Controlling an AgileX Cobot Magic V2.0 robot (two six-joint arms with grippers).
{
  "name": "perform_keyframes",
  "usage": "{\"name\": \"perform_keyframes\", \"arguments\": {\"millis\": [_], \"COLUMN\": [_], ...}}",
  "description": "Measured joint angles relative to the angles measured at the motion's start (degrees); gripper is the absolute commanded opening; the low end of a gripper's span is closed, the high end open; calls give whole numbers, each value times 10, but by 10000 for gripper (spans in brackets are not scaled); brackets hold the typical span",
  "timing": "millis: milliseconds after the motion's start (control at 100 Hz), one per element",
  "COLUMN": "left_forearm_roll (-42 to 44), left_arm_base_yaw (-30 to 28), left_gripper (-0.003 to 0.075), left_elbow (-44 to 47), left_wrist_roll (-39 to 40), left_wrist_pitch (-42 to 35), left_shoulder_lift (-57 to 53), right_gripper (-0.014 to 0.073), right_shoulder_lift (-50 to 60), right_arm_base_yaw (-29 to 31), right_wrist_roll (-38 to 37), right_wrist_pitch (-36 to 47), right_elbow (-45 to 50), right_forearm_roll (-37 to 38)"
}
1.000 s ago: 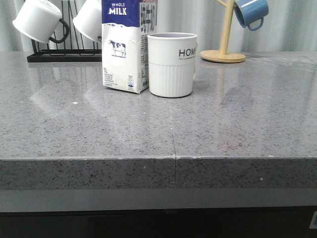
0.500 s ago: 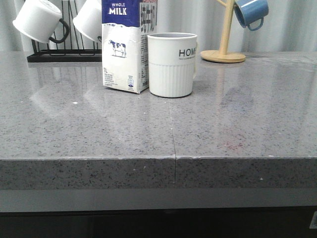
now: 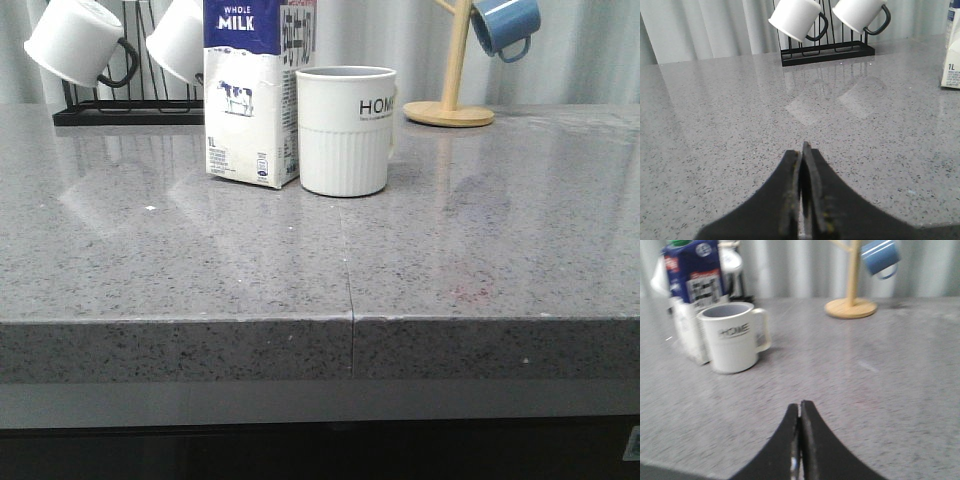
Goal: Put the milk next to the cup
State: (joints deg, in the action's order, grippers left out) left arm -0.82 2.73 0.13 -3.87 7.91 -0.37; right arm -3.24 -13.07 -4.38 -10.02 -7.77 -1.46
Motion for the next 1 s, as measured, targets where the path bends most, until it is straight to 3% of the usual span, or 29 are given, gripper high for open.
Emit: {"name": "perform_keyframes", "arguments": {"millis": [170,350,1000], "left_forearm_roll": [0,0,0], "left_arm_base_yaw": [0,0,0], "left_gripper": [-21,-21,-21], "left_elbow": [0,0,0], "left_wrist_roll": [0,0,0], "left_wrist_pitch": [0,0,-2], "left_shoulder_lift": [0,0,0], "right_gripper": [-49,-49,-49], "right_shoulder_lift": [0,9,38], "right_arm_base_yaw": [90,161,172], "right_wrist_roll": [0,0,0], "right_wrist_pitch": [100,113,88], "right_elbow": [72,94,94], "right_forearm_roll": [0,21,31]}}
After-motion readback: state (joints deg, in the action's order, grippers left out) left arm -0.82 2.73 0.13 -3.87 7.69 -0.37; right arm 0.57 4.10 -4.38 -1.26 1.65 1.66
